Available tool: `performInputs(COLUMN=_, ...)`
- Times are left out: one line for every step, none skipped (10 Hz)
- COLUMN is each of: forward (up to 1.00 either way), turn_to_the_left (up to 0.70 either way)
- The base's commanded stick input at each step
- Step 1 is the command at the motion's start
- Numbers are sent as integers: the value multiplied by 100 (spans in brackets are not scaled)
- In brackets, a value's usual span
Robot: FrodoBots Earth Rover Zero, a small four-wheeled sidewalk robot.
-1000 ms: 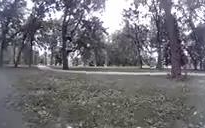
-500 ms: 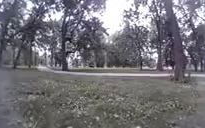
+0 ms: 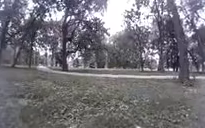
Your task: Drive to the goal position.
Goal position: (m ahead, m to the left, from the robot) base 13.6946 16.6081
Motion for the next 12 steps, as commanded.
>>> performInputs(forward=68, turn_to_the_left=0)
performInputs(forward=69, turn_to_the_left=0)
performInputs(forward=69, turn_to_the_left=0)
performInputs(forward=69, turn_to_the_left=1)
performInputs(forward=68, turn_to_the_left=6)
performInputs(forward=69, turn_to_the_left=12)
performInputs(forward=69, turn_to_the_left=14)
performInputs(forward=69, turn_to_the_left=14)
performInputs(forward=69, turn_to_the_left=2)
performInputs(forward=69, turn_to_the_left=1)
performInputs(forward=69, turn_to_the_left=1)
performInputs(forward=69, turn_to_the_left=1)
